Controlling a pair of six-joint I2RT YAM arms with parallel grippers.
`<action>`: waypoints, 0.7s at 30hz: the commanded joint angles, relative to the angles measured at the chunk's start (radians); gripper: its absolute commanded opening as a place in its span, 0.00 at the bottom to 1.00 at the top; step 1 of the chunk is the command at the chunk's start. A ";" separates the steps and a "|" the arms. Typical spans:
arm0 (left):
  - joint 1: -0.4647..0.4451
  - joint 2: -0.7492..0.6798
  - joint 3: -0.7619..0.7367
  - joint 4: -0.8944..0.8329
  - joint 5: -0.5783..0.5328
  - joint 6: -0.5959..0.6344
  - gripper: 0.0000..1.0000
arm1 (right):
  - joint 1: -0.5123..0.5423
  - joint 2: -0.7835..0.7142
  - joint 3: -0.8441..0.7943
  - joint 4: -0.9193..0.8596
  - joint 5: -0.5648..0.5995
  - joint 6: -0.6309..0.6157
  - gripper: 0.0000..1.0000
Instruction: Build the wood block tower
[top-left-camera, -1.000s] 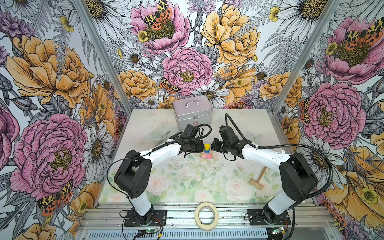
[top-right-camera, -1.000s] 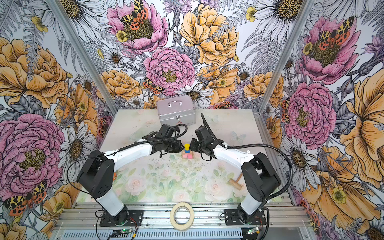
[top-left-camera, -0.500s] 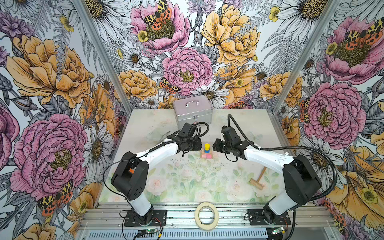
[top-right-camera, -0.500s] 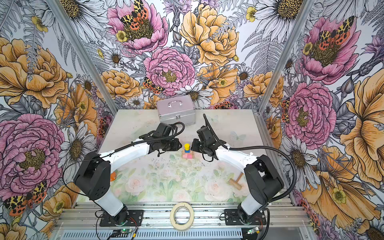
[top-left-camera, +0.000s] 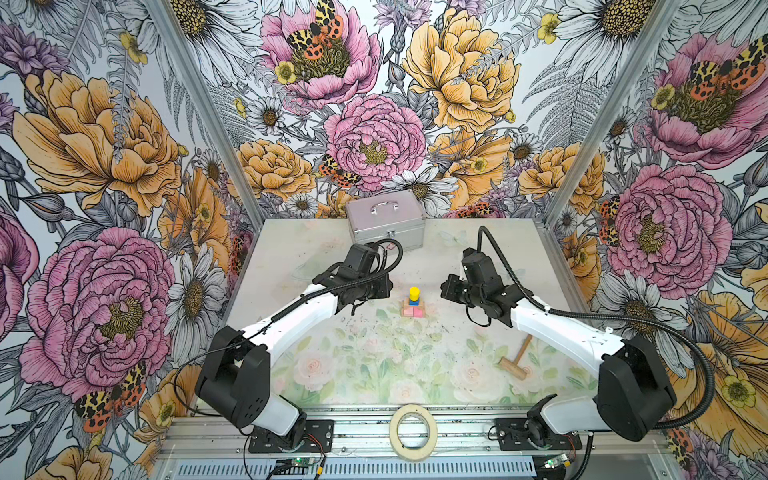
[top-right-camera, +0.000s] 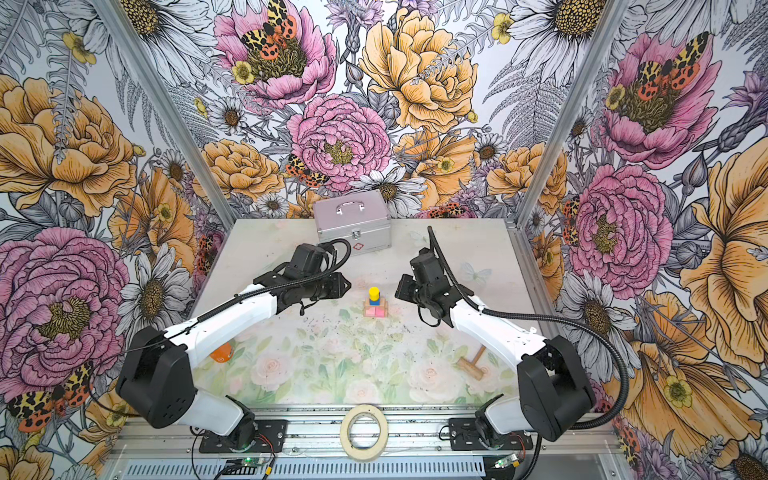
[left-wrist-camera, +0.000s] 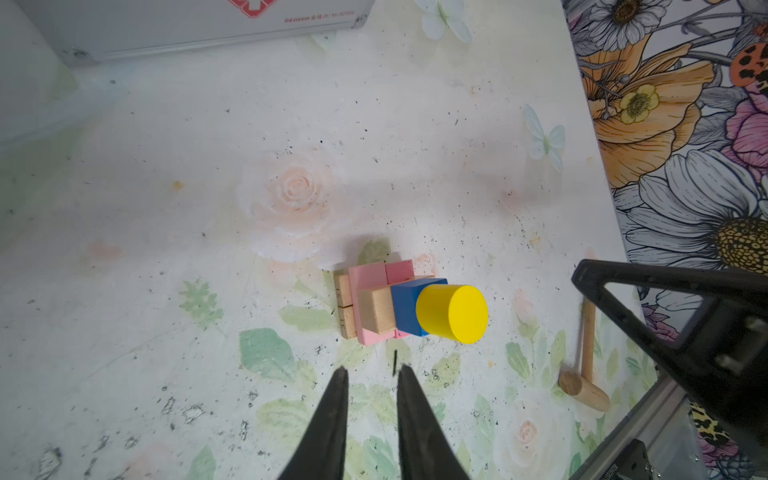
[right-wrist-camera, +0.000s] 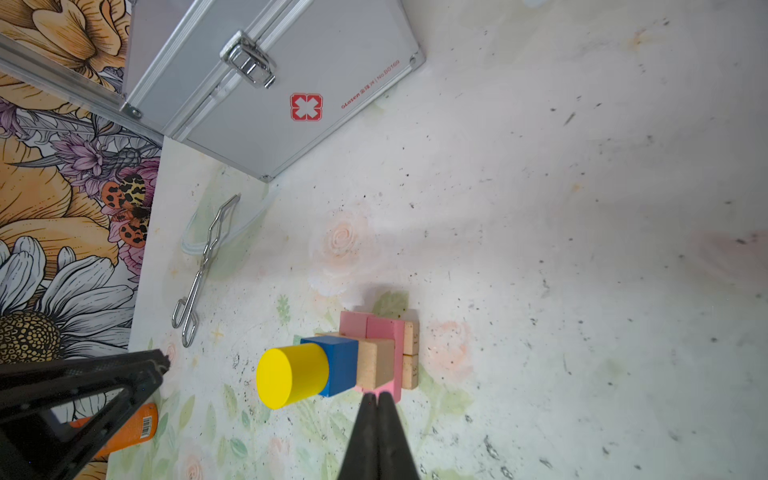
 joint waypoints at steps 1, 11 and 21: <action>0.029 -0.087 -0.041 -0.011 -0.065 0.024 0.25 | -0.015 -0.073 -0.030 -0.041 0.050 -0.027 0.00; 0.133 -0.396 -0.184 -0.018 -0.180 0.028 0.33 | -0.079 -0.280 -0.074 -0.163 0.142 -0.091 0.00; 0.146 -0.606 -0.308 0.003 -0.461 0.031 0.65 | -0.111 -0.398 -0.132 -0.224 0.272 -0.155 0.58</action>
